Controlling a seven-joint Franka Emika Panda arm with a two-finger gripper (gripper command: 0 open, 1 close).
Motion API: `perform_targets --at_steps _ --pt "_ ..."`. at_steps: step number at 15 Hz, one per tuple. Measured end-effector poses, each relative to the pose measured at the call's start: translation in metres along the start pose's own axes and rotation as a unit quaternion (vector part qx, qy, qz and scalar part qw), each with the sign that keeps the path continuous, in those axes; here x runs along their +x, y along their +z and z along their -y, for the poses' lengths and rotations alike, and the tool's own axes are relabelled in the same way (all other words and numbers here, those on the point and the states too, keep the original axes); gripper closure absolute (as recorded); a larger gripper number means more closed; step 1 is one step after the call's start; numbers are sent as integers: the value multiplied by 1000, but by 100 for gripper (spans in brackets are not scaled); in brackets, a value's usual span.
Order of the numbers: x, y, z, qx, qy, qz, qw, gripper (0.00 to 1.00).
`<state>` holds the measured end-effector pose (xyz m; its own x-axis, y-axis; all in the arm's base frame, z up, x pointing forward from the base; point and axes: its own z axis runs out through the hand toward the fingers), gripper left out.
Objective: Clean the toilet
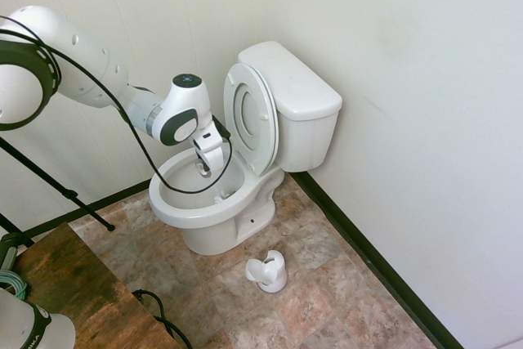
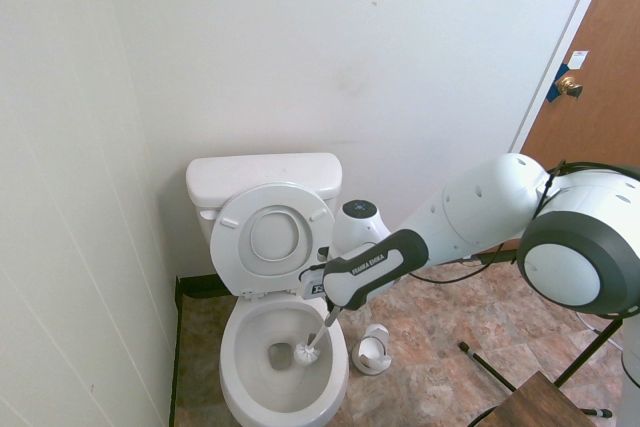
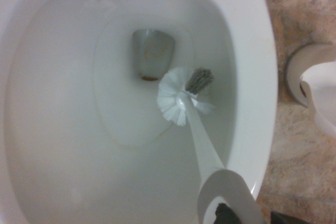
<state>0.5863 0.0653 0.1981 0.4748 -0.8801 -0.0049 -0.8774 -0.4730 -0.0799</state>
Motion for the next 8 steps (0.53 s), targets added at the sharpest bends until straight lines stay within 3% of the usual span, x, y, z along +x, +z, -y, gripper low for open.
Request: perform_targets --at_steps 8 --pt "14 2 82 -3 -11 9 1000 100"
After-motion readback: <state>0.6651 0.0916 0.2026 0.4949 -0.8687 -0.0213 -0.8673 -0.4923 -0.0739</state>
